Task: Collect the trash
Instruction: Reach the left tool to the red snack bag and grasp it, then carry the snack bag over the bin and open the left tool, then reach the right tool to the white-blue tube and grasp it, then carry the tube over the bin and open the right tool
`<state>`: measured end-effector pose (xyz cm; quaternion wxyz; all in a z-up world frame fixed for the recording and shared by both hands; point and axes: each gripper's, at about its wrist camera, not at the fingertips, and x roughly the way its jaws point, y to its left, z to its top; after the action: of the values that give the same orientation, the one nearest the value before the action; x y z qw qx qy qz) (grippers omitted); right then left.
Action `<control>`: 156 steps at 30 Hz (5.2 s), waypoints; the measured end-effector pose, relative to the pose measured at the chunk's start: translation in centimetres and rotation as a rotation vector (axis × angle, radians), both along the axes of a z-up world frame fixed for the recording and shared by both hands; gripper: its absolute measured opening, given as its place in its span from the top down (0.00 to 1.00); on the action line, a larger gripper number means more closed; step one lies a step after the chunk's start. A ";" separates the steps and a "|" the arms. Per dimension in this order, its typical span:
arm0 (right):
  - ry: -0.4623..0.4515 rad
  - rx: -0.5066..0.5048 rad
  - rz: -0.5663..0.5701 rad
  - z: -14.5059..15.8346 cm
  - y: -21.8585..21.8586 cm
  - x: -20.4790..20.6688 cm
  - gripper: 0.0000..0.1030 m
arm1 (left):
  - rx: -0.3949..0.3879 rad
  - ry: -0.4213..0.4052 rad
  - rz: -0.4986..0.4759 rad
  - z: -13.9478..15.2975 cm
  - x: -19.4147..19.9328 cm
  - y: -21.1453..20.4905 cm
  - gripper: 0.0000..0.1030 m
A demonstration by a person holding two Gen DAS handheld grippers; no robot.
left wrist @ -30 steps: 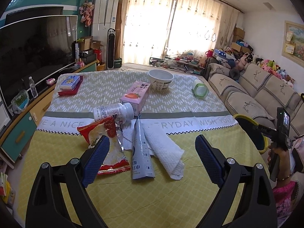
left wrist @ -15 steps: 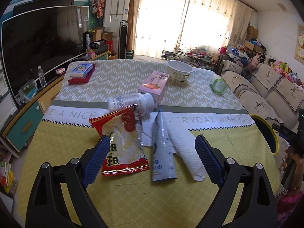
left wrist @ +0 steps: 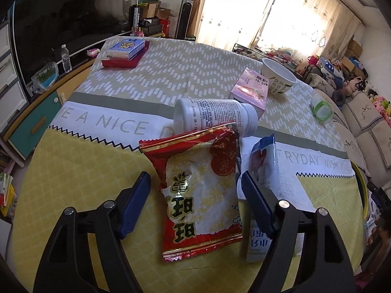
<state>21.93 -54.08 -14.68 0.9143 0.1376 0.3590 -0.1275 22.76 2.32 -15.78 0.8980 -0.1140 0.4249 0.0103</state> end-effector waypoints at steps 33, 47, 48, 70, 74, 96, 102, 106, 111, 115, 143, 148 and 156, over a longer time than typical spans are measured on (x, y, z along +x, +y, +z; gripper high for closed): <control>-0.037 0.008 0.004 1.2 0.2 -1.0 0.26 | 0.062 -0.176 -0.043 6.6 -5.1 -2.0 0.62; -0.125 0.004 -0.058 4.0 -3.1 -5.0 0.25 | 0.022 -0.227 -0.367 10.3 -4.1 -14.5 0.62; -0.128 0.005 -0.075 4.1 -3.8 -5.5 0.25 | 0.015 -0.226 -0.401 10.4 -3.9 -15.9 0.62; -0.118 0.092 -0.301 1.4 -15.1 -12.7 0.24 | 0.067 -0.023 -0.856 3.8 4.2 -48.9 0.30; -0.110 0.102 -0.308 1.0 -15.3 -12.7 0.24 | 0.059 -0.028 -0.844 3.8 4.4 -48.4 0.24; -0.066 0.075 0.253 2.3 4.6 -5.2 0.23 | 0.063 -0.394 -0.271 16.0 -9.8 -13.6 0.10; -0.035 0.090 0.570 2.0 15.9 -3.5 0.26 | 0.094 -0.413 -0.062 15.8 -13.4 -3.2 0.08; -0.002 0.095 0.724 2.1 22.1 -3.0 0.36 | 0.071 -0.382 0.005 14.1 -14.4 1.2 0.08; -0.018 0.054 0.829 3.1 28.2 -3.3 0.44 | 0.043 -0.358 0.035 12.3 -15.0 4.2 0.08; 0.003 0.028 0.866 3.3 31.7 -2.7 0.56 | 0.023 -0.353 0.042 11.6 -14.8 4.9 0.08; -0.019 0.095 0.902 5.7 32.1 -2.8 0.88 | 0.025 -0.311 -0.011 10.0 -12.9 2.3 0.08; -0.070 0.093 0.779 7.1 26.6 -2.8 0.88 | 0.037 -0.294 -0.044 9.8 -12.0 0.6 0.08; -0.089 0.068 0.395 6.3 12.5 -1.3 0.88 | 0.049 -0.244 -0.124 8.7 -9.2 -3.7 0.08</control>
<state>20.59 -41.63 -8.37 0.9314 0.1005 0.3422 0.0728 13.58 -1.41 -7.11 0.9444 -0.0662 0.3183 -0.0488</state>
